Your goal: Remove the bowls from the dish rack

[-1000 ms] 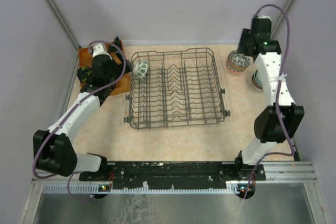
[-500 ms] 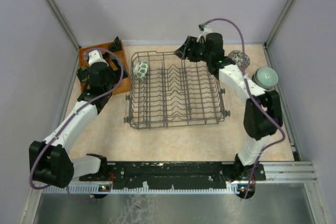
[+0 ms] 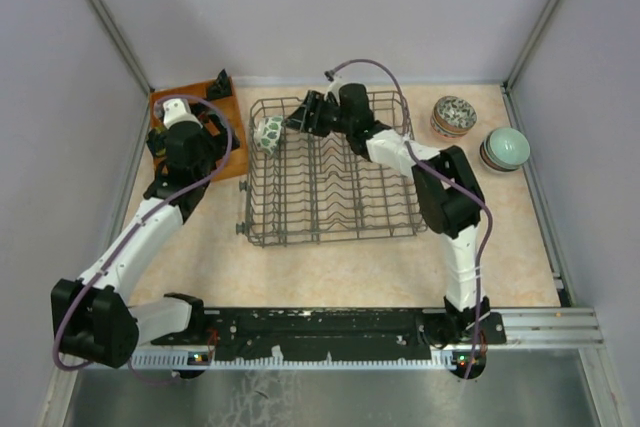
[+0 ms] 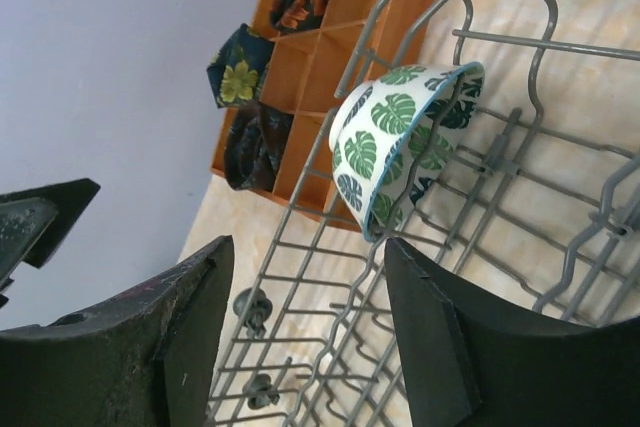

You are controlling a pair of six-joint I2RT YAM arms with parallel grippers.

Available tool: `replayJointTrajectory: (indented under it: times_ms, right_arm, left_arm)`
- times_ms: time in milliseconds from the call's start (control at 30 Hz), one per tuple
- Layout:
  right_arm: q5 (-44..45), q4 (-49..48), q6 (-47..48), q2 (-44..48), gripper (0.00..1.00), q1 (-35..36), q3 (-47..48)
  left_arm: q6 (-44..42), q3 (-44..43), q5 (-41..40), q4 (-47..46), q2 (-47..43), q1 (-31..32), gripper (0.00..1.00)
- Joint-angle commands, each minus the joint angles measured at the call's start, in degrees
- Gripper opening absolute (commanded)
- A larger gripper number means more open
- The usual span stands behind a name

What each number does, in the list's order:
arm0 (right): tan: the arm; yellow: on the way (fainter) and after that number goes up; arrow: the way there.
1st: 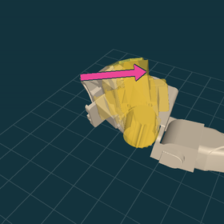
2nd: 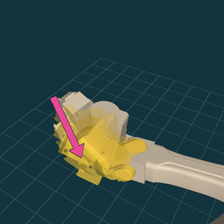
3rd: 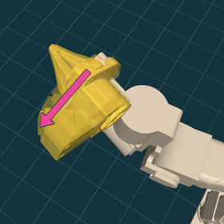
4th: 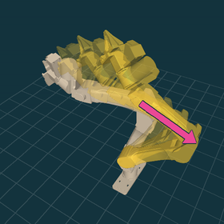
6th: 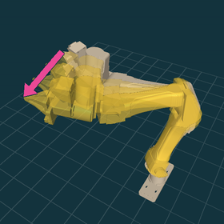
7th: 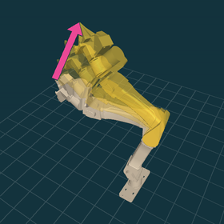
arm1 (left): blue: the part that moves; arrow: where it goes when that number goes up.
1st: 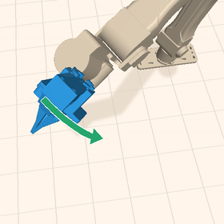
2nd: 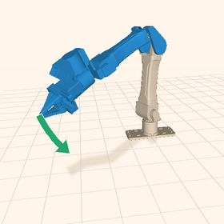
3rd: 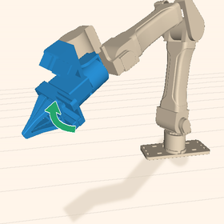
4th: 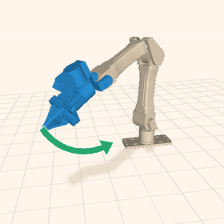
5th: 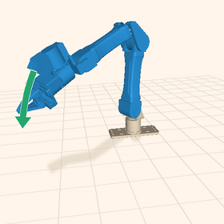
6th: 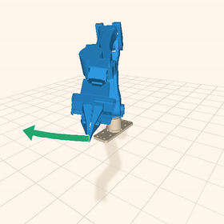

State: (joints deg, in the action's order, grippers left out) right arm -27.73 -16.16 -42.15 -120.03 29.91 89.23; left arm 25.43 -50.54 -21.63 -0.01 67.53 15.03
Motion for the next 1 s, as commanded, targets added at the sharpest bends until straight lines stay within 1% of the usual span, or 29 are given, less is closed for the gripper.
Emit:
replayJointTrajectory:
  times_ms: [0, 700, 967]
  right_arm:
    - [-2.23, -8.98, -4.48, -3.43, 0.62, 0.18, 4.13]
    - [-3.28, -10.69, -7.56, -13.90, 0.61, 2.43, 11.59]
    - [-4.63, -14.80, -11.14, -18.21, 0.54, 2.98, 13.95]
  left_arm:
    - [-0.98, 0.43, -0.86, -1.13, -1.69, 0.12, 0.99]
    - [-0.83, 0.75, -1.17, -0.85, -2.31, 0.15, 0.99]
    - [-1.07, 0.80, -1.48, -1.02, -1.65, 0.09, 0.99]
